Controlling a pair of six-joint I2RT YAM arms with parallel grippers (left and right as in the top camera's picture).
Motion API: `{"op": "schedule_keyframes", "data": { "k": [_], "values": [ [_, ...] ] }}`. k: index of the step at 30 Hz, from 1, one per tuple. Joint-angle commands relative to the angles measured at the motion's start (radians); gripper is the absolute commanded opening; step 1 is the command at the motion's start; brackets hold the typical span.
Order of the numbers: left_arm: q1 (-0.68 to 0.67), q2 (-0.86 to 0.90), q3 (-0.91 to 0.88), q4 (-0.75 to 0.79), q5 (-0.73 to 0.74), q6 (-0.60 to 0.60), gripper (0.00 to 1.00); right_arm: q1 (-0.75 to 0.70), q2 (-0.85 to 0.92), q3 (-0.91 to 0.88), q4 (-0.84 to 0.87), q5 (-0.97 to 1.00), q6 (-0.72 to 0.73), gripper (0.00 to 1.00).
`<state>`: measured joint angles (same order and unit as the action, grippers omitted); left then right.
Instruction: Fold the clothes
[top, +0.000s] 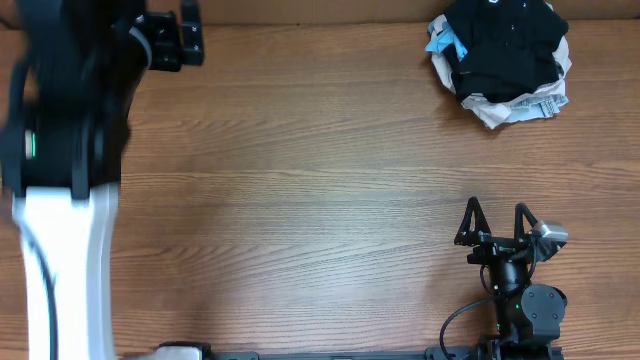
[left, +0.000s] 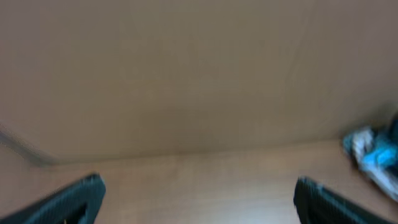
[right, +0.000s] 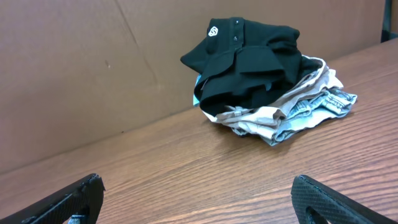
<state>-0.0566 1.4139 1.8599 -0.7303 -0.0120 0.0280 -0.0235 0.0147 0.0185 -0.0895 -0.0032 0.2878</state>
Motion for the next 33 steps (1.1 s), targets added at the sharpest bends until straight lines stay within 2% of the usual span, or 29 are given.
{"op": "schedule_keyframes", "data": {
  "k": [1, 8, 13, 22, 33],
  "values": [
    [0.013, -0.186, -0.394, 0.159, 0.005, -0.006, 1.00, 0.008, -0.012, -0.011, 0.006, -0.006, 0.004, 1.00],
    [0.055, -0.593, -1.040, 0.513, 0.006, -0.007, 1.00, 0.008, -0.012, -0.011, 0.006, -0.006, 0.004, 1.00],
    [0.099, -0.840, -1.342, 0.618, 0.063, -0.011, 1.00, 0.008, -0.012, -0.011, 0.006, -0.006, 0.004, 1.00],
    [0.109, -1.167, -1.643, 0.660, 0.072, -0.036, 1.00, 0.008, -0.012, -0.011, 0.006, -0.006, 0.004, 1.00],
    [0.109, -1.373, -1.845, 0.678, 0.063, -0.036, 1.00, 0.008, -0.012, -0.011, 0.006, -0.006, 0.004, 1.00]
  ]
}}
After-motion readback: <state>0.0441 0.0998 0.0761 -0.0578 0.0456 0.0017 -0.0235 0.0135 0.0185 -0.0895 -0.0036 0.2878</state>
